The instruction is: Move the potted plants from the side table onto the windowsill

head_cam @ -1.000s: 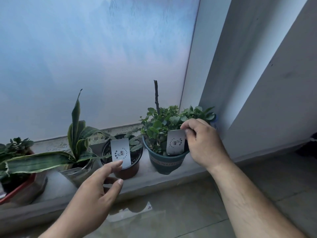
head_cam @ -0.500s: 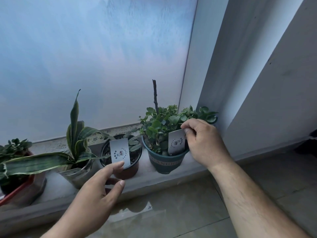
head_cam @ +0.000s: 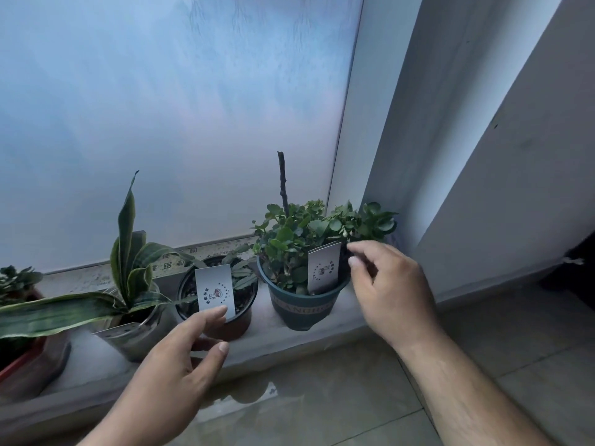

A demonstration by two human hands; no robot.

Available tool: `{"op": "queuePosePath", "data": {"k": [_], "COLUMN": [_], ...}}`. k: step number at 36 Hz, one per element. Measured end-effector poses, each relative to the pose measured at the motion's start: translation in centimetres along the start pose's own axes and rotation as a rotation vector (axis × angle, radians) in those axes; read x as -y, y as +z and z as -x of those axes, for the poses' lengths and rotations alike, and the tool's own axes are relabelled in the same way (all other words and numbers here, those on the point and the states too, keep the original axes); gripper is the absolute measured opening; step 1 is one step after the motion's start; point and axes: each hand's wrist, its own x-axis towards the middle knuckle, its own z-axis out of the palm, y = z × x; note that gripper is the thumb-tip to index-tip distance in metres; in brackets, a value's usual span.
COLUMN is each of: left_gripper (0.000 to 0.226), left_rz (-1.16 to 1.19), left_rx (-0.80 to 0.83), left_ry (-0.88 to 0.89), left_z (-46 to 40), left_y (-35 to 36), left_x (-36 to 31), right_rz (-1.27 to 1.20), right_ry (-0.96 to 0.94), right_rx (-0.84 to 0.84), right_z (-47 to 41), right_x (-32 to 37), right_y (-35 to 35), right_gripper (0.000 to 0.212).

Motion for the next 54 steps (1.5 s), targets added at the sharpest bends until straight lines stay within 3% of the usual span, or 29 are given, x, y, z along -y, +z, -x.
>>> {"op": "queuePosePath", "data": {"k": [2, 5, 8, 12, 28, 38, 41, 44, 48, 51, 54], "left_gripper": [0.043, 0.041, 0.046, 0.057, 0.069, 0.068, 0.055, 0.05, 0.047, 0.049, 0.05], "left_rz": [0.029, 0.124, 0.261, 0.477, 0.646, 0.574, 0.58, 0.566, 0.558, 0.531, 0.526], "left_rx": [-0.022, -0.022, 0.056, 0.116, 0.205, 0.187, 0.142, 0.133, 0.112, 0.115, 0.069], "left_ry": [0.005, -0.03, -0.102, -0.15, -0.162, -0.174, -0.241, -0.27, -0.308, -0.328, -0.341], "left_z": [-0.2, -0.7, -1.1, -1.7, -2.9, -2.2, -1.6, -0.7, 0.6, 1.6, 2.4], "left_y": [0.5, 1.7, 3.3, 5.3, 7.0, 6.3, 5.8, 5.1, 4.6, 4.0, 3.4], "left_x": [-0.3, -1.1, -2.4, -4.4, -5.7, -4.8, -4.0, -3.7, -3.4, -3.2, -2.9], "right_rz": [-0.014, -0.063, -0.277, -0.587, -0.787, -0.76, -0.545, -0.255, -0.061, 0.012, 0.06], "right_ry": [0.099, 0.364, 0.618, 0.811, 0.994, 0.953, 0.838, 0.683, 0.383, 0.228, 0.172], "right_rx": [-0.033, 0.081, 0.176, 0.146, 0.06, 0.081, 0.017, -0.065, -0.172, -0.059, 0.014], "right_z": [0.4, 0.5, 0.5, -0.4, -1.0, -1.0, -1.5, -2.3, -3.4, -4.2, -4.9], "right_x": [-0.3, -1.6, -2.4, -2.2, -2.3, -2.7, -3.5, -4.1, -4.6, -4.9, -4.6], "right_y": [-0.4, 0.3, 2.0, 3.4, 5.8, 4.3, 2.8, 1.3, 0.1, 0.4, 0.7], "right_gripper": [0.013, 0.015, 0.017, 0.023, 0.011, 0.009, 0.016, 0.008, 0.033, 0.062, 0.064]}}
